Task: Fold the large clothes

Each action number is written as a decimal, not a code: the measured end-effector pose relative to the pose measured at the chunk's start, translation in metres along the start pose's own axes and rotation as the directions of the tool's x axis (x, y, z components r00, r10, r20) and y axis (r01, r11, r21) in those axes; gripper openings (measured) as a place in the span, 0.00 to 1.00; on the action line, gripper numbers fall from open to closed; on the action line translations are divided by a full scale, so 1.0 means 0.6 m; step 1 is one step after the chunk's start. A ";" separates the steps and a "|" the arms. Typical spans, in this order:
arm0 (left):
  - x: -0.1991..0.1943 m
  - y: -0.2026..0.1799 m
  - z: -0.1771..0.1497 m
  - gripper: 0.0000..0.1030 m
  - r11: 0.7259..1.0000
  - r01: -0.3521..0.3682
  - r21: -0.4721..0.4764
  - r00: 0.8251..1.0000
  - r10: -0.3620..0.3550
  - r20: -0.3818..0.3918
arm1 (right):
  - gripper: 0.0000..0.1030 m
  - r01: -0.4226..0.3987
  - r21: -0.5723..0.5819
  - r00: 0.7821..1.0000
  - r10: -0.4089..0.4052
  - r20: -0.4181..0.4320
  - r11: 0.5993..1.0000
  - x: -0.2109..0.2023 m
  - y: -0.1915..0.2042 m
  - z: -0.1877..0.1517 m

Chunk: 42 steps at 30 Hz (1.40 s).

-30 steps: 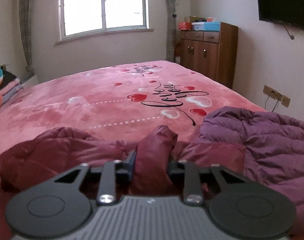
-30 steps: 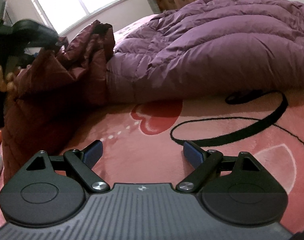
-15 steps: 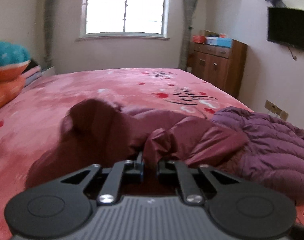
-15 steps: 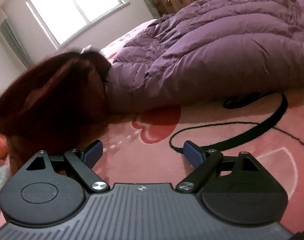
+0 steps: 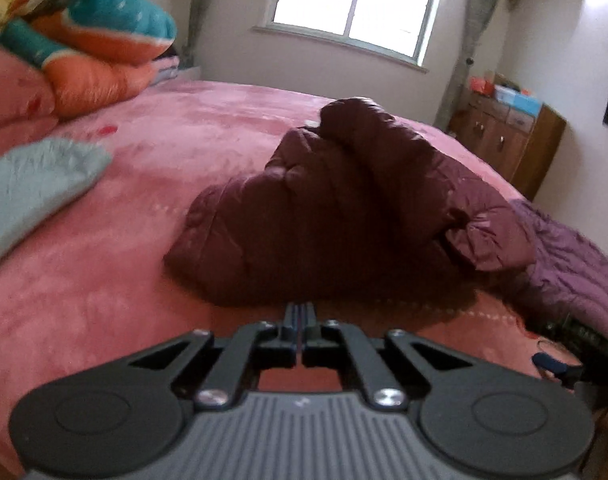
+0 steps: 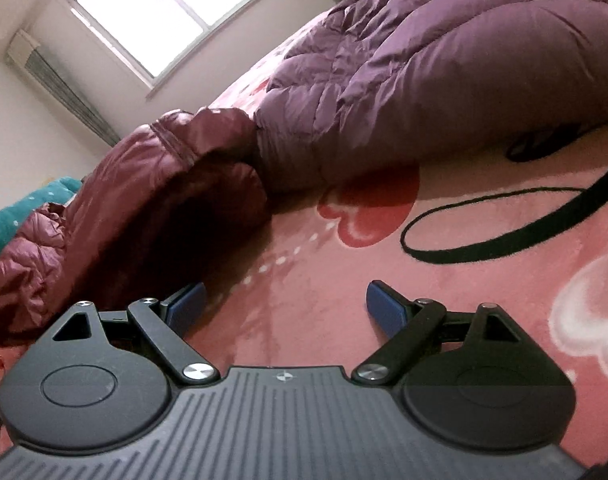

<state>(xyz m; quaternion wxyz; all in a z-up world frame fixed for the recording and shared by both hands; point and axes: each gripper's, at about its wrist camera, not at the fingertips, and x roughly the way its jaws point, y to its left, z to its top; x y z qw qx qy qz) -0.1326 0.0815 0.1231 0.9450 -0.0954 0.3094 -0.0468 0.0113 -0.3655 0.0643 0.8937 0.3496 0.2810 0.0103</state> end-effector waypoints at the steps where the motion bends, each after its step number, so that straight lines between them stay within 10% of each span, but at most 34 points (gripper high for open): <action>1: 0.001 0.005 0.000 0.00 1.000 0.015 -0.017 1.000 -0.015 0.003 | 1.00 0.001 -0.004 1.000 -0.001 0.001 1.000 0.001 0.002 0.000; 4: 0.001 0.006 0.011 0.15 0.995 0.078 -0.059 0.996 -0.076 0.038 | 1.00 0.020 -0.003 1.000 -0.020 0.006 1.000 0.003 0.005 -0.005; 8: 0.001 -0.017 0.054 0.80 0.983 0.165 -0.078 0.979 -0.153 0.135 | 1.00 0.055 -0.044 0.998 -0.054 0.016 0.998 0.009 0.015 -0.009; 14: 0.070 -0.087 0.134 0.97 0.978 0.210 0.006 0.964 -0.208 0.167 | 1.00 0.071 -0.082 0.997 -0.069 0.023 0.994 0.017 0.025 -0.010; 19: 0.183 -0.135 0.171 0.98 0.989 0.145 0.017 0.985 -0.146 0.087 | 1.00 0.061 -0.073 0.998 -0.059 0.025 0.995 0.016 0.023 -0.004; 22: 0.237 -0.143 0.177 0.84 0.996 0.086 0.024 0.995 -0.087 0.042 | 1.00 0.054 -0.068 0.998 -0.053 0.023 0.996 0.021 0.018 0.001; 25: 0.271 -0.114 0.169 0.18 0.995 0.079 -0.054 0.997 -0.080 -0.015 | 1.00 0.048 -0.059 0.999 -0.046 0.021 0.997 0.024 0.014 0.005; 26: 0.274 -0.103 0.165 0.13 0.989 0.106 -0.098 0.994 -0.109 -0.024 | 1.00 0.045 -0.055 0.999 -0.044 0.022 0.997 0.023 0.013 0.007; 42: -0.038 0.004 0.073 0.03 0.989 0.134 -0.066 0.991 -0.132 0.036 | 1.00 0.031 0.041 0.998 -0.033 0.048 0.999 -0.016 -0.017 0.013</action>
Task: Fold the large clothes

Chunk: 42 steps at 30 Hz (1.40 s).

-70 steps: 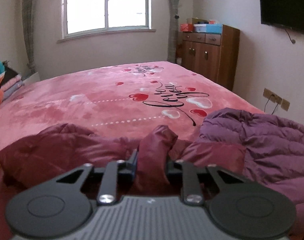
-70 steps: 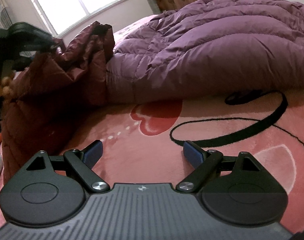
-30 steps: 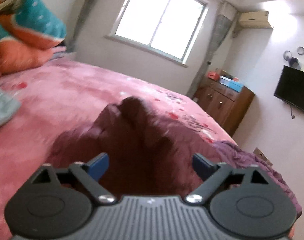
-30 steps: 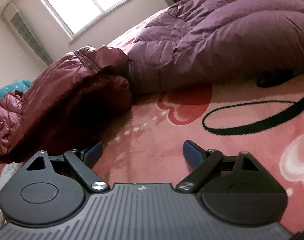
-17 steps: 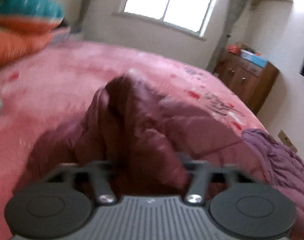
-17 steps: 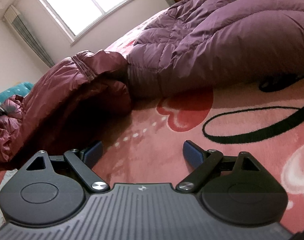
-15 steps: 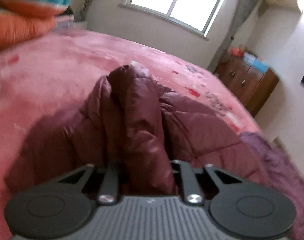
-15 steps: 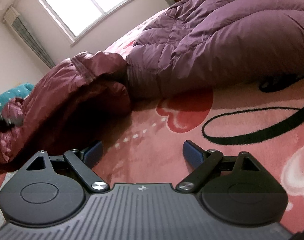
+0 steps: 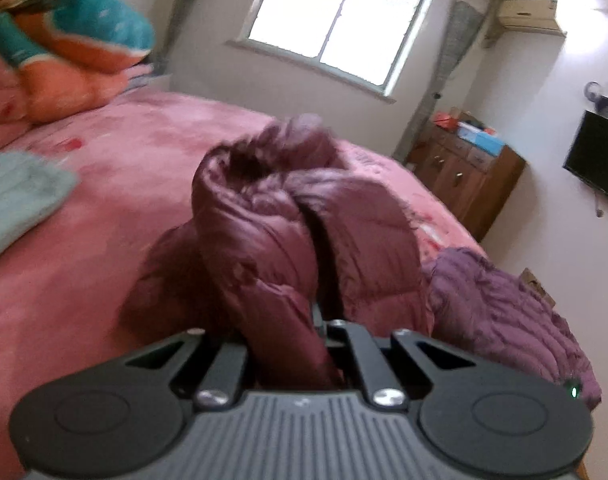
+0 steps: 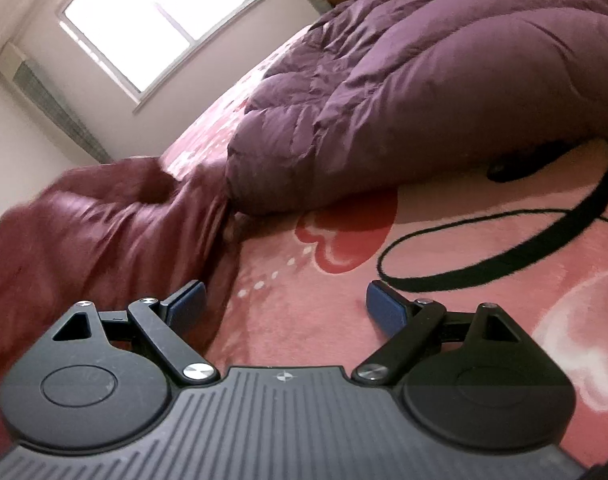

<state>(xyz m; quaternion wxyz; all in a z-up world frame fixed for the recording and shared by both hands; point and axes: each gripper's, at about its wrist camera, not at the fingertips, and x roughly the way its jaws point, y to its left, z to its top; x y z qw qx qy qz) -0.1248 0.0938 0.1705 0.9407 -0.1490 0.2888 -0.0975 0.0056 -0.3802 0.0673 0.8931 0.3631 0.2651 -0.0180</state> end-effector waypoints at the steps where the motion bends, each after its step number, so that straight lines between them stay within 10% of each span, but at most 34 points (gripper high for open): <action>1: -0.024 0.015 -0.009 0.03 1.000 -0.022 -0.012 1.000 0.022 -0.009 | 1.00 -0.002 0.007 1.000 0.002 0.000 1.000 -0.003 -0.003 0.001; 15: -0.138 0.136 -0.118 0.03 0.967 -0.168 -0.192 0.978 0.139 -0.156 | 1.00 -0.114 0.001 0.988 0.114 -0.102 0.993 -0.021 0.033 -0.039; 36: -0.112 0.139 -0.141 0.03 0.965 -0.196 -0.176 0.961 0.153 -0.230 | 1.00 0.014 -0.290 0.994 -0.046 -0.104 0.957 0.043 0.100 -0.060; 40: -0.109 0.134 -0.139 0.04 0.967 -0.196 -0.164 0.960 0.156 -0.232 | 0.63 0.025 -0.355 0.990 -0.072 -0.120 0.934 0.041 0.118 -0.072; 42: -0.110 0.130 -0.139 0.04 0.968 -0.196 -0.157 0.961 0.158 -0.227 | 0.28 0.020 -0.367 0.990 -0.070 -0.123 0.930 0.033 0.125 -0.076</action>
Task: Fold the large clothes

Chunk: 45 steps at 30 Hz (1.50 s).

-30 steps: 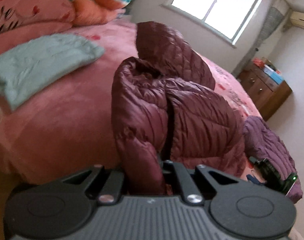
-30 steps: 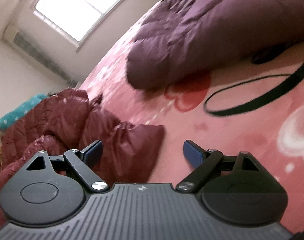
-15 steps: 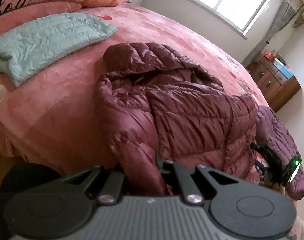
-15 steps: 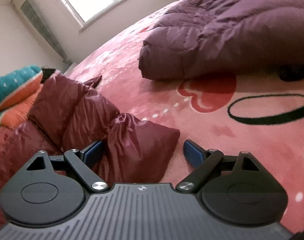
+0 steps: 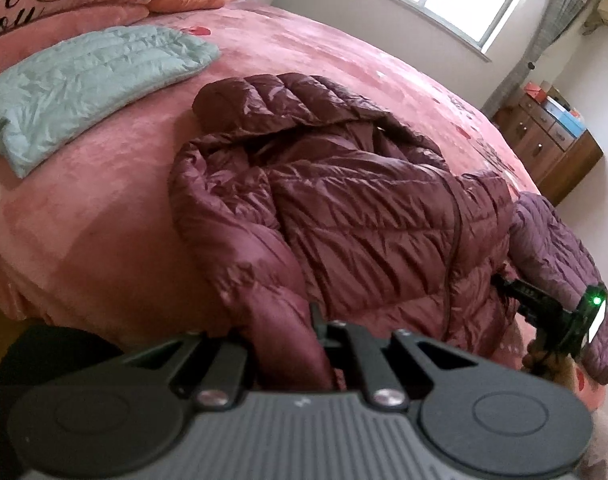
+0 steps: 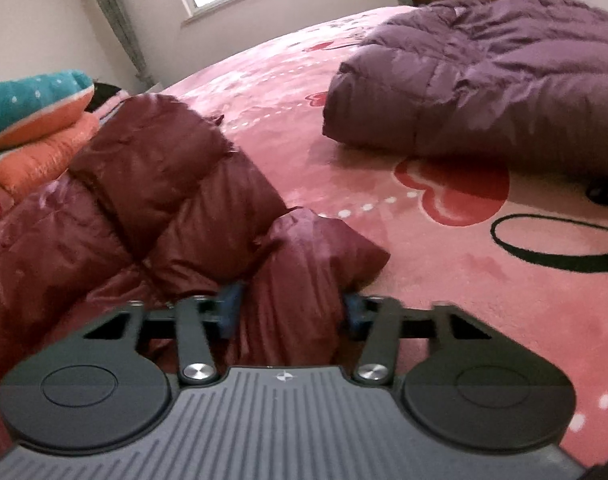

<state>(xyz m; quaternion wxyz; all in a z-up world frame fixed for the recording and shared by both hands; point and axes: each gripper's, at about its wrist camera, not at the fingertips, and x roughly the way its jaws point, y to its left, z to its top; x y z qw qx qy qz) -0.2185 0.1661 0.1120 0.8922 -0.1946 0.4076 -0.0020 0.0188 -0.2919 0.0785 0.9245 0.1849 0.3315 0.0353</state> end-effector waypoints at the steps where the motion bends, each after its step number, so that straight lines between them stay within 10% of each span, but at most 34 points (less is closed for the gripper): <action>1: 0.000 -0.001 0.000 0.04 1.000 -0.001 0.004 1.000 0.001 0.004 | 0.23 -0.016 0.009 1.000 0.016 -0.006 1.000 -0.005 0.000 0.000; 19: 0.012 -0.088 -0.023 0.06 0.972 0.144 0.184 0.989 -0.137 -0.048 | 0.08 0.157 0.052 0.961 -0.165 0.223 0.986 -0.267 -0.057 -0.023; 28: 0.031 -0.123 -0.029 0.10 0.936 0.173 0.306 0.983 -0.145 -0.111 | 0.09 0.196 0.184 0.972 -0.216 0.094 0.963 -0.291 -0.124 -0.058; 32: 0.004 -0.124 -0.024 0.39 0.937 0.150 0.317 0.988 -0.128 -0.089 | 0.29 0.214 0.199 0.975 -0.221 0.009 0.956 -0.278 -0.130 -0.058; 35: -0.023 -0.131 -0.021 0.60 0.929 0.139 0.342 0.990 -0.126 -0.061 | 0.71 0.221 0.216 0.974 -0.225 -0.004 0.951 -0.287 -0.134 -0.062; 45: -0.065 -0.151 0.063 0.90 0.865 -0.085 0.495 0.976 -0.027 0.215 | 0.92 0.258 0.217 0.957 -0.280 0.077 0.942 -0.307 -0.134 -0.021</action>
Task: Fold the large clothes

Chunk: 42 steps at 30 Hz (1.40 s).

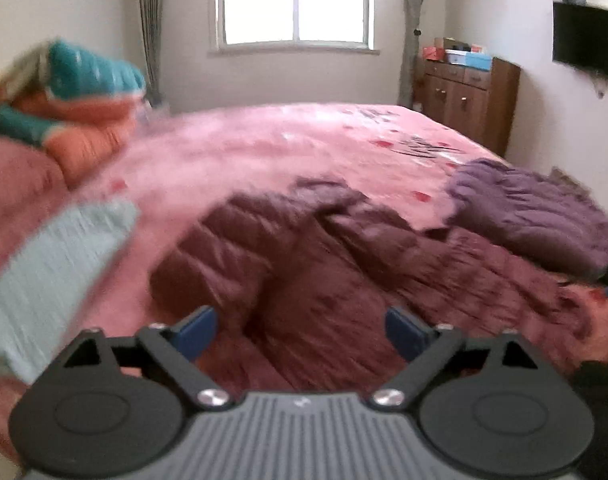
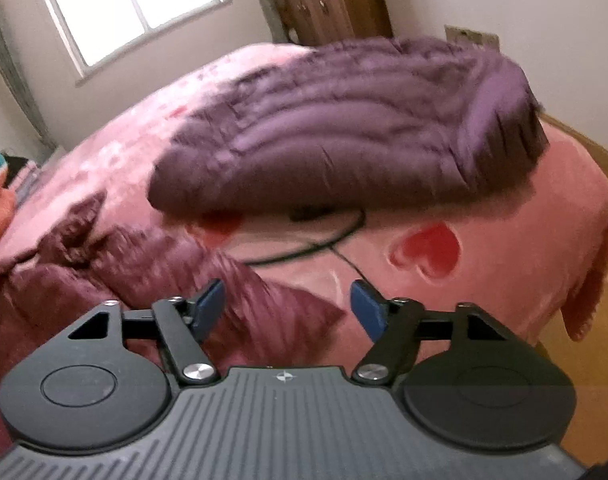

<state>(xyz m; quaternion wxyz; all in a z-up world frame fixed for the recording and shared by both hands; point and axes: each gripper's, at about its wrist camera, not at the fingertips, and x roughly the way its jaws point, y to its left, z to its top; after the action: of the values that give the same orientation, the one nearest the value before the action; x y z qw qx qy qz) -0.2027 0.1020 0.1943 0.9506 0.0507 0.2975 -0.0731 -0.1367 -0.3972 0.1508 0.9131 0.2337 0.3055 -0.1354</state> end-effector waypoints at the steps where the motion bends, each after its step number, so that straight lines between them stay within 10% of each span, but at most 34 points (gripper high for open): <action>1: 0.015 0.000 0.005 0.90 1.000 -0.021 0.021 1.000 0.021 0.010 | 0.93 -0.015 -0.005 1.000 0.015 0.007 1.000 0.001 0.011 0.007; 14: 0.284 0.035 0.013 0.88 0.979 -0.201 0.019 0.979 0.201 0.030 | 0.98 -0.320 -0.154 0.946 0.308 -0.098 0.935 0.135 0.255 0.046; 24: 0.311 0.152 -0.053 0.88 0.958 -0.052 -0.282 0.999 0.048 -0.019 | 1.00 -0.436 -0.347 0.900 0.396 -0.182 0.831 0.291 0.448 0.034; 34: 0.367 0.190 -0.064 0.88 0.885 0.081 -0.459 0.994 -0.107 -0.032 | 1.00 -0.435 -0.415 0.889 0.308 -0.339 0.799 0.406 0.528 0.000; 42: 0.391 0.190 -0.050 0.48 0.856 0.132 -0.501 0.988 -0.155 -0.004 | 0.30 -0.419 -0.305 0.892 0.326 -0.312 0.855 0.400 0.518 0.003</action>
<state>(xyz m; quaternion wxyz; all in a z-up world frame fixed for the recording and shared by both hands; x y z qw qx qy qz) -0.0098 0.1930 0.0413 0.9164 -0.2172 0.3301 -0.0634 0.1719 -0.1578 0.1101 0.9033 0.1304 0.3859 0.1347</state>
